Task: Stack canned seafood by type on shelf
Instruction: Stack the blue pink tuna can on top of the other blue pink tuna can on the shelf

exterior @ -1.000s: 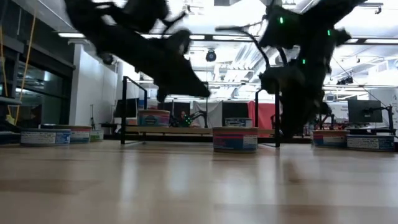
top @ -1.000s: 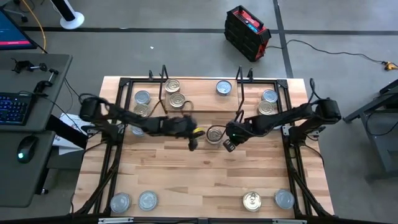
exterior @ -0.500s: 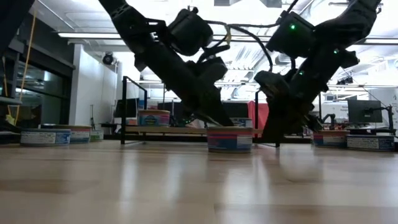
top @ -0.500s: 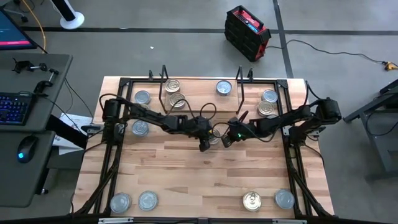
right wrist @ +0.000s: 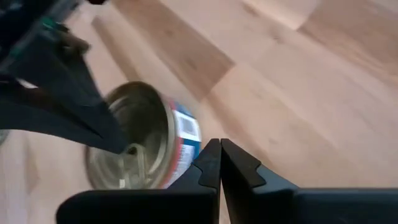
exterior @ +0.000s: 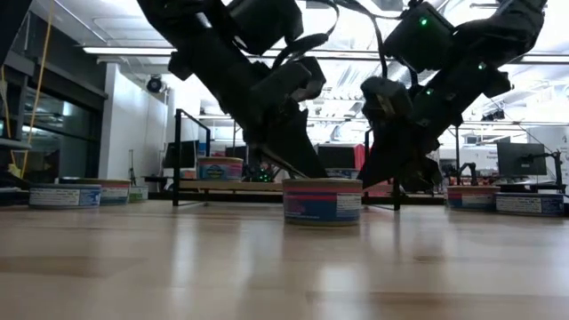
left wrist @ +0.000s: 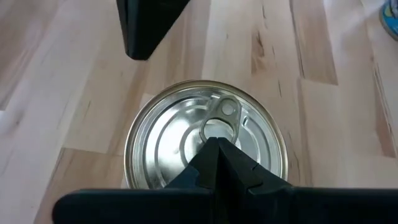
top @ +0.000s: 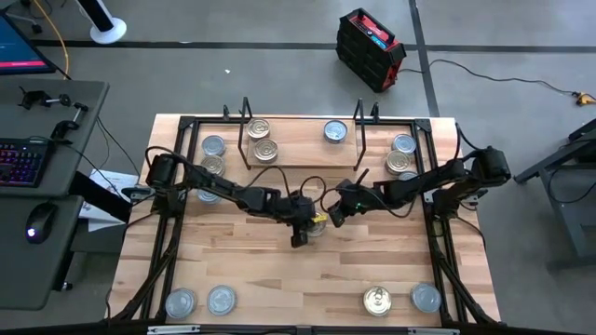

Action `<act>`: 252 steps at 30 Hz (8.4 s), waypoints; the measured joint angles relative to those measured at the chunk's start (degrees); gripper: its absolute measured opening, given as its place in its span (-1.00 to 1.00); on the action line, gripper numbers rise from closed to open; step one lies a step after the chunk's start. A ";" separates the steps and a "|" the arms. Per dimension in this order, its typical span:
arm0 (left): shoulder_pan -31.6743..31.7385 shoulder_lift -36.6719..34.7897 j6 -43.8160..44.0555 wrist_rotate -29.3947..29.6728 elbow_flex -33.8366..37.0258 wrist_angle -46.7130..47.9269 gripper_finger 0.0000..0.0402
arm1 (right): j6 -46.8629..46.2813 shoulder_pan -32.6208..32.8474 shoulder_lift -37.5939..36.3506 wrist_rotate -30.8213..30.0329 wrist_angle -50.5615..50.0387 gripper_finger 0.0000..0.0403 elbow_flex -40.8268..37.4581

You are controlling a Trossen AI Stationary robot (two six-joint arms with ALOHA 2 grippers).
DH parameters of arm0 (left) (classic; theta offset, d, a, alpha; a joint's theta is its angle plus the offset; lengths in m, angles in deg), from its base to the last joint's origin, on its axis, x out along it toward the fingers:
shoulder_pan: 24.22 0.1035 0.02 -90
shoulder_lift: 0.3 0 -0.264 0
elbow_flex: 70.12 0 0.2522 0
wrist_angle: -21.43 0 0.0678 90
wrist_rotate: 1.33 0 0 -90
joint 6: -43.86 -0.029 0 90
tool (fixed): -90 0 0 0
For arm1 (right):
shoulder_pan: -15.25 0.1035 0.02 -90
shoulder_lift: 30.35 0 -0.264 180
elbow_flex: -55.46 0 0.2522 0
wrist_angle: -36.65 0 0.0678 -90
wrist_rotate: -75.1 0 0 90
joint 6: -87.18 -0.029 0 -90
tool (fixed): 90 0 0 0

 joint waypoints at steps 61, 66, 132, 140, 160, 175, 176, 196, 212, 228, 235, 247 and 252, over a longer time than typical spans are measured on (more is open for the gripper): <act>4.77 -23.71 6.40 -0.39 27.49 -10.84 -1.00 | 34.00 5.86 6.83 -3.05 -28.78 -1.00 21.56; 3.61 -29.18 5.73 -0.37 28.26 -14.72 -1.00 | 29.98 7.43 5.00 -0.51 -24.54 -1.00 16.09; -5.30 -14.51 2.14 3.93 26.01 -16.81 -1.00 | 27.88 5.36 10.45 1.01 8.80 -1.00 14.91; -5.61 -15.20 4.67 3.67 25.91 -13.48 -1.00 | 28.47 5.45 8.52 0.95 -0.10 -1.00 23.84; -4.46 -15.27 4.84 -0.05 25.80 -29.66 -1.00 | 37.59 8.49 7.35 -10.20 -46.32 -1.00 44.35; -4.30 -15.41 6.05 -4.17 19.52 -17.24 -1.00 | 29.53 10.42 3.32 -10.89 -50.11 -1.00 43.02; -4.30 -17.03 6.02 -4.46 19.55 -14.87 -1.00 | 28.83 10.68 3.32 -10.29 -49.32 -1.00 42.41; -4.30 -45.48 19.85 7.17 33.24 1.60 -1.00 | 22.17 9.61 9.66 -3.05 -37.95 0.46 37.59; -4.30 -46.08 25.56 5.56 32.11 -6.95 -1.00 | 24.71 8.30 18.68 -0.88 -41.52 0.70 37.59; -3.86 -61.99 5.10 25.56 -1.77 40.31 -1.00 | 31.97 6.15 18.36 -4.56 -42.36 -0.18 48.03; -3.86 -69.43 5.40 31.60 0.63 41.51 -1.00 | 32.70 -1.45 18.58 -5.55 -27.94 -0.18 54.17; -8.06 -76.29 17.04 29.25 20.51 30.35 -1.00 | 4.88 -19.05 23.29 -2.13 -5.15 -0.18 54.51; -9.62 -76.24 16.51 28.11 21.92 27.38 -1.00 | -2.12 -22.92 30.84 -0.72 -3.34 -0.18 58.67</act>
